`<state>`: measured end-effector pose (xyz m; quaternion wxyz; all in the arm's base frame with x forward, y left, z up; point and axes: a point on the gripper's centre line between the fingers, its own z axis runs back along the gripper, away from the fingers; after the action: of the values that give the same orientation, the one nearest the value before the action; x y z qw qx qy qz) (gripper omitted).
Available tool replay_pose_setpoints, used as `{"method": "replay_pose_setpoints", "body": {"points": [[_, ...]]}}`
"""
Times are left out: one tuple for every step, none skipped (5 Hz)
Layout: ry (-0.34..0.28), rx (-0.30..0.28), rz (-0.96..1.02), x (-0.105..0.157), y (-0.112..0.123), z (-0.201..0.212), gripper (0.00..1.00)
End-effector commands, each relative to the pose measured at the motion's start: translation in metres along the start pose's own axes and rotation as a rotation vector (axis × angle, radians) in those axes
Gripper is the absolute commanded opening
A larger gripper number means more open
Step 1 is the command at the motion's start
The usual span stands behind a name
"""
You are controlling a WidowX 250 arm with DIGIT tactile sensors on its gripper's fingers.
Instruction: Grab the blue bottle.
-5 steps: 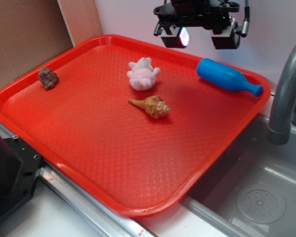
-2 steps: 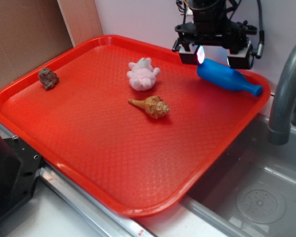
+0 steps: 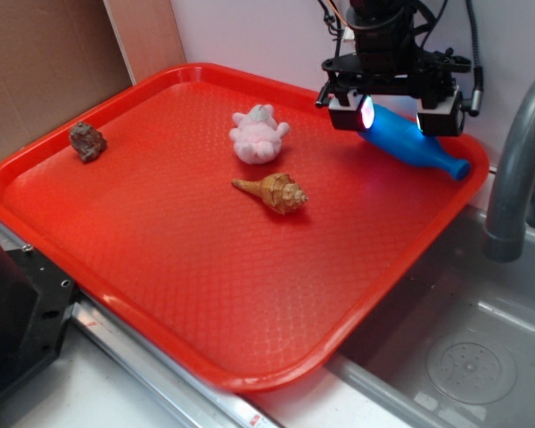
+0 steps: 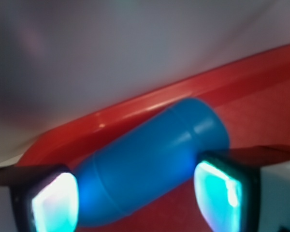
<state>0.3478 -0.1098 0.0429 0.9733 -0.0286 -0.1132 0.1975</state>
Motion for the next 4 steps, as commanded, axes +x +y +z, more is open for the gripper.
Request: {"method": "replay_pose_setpoints", "body": {"points": [[0.057,0.026,0.007,-0.02,0.034,0.014,0.33],[0.015,0.003,-0.005,-0.016,0.04,0.038,0.57],[-0.003,0.026,-0.081,0.033,0.049,0.051,1.0],[0.0,0.052,-0.21,0.067,0.048,0.045,1.0]]}}
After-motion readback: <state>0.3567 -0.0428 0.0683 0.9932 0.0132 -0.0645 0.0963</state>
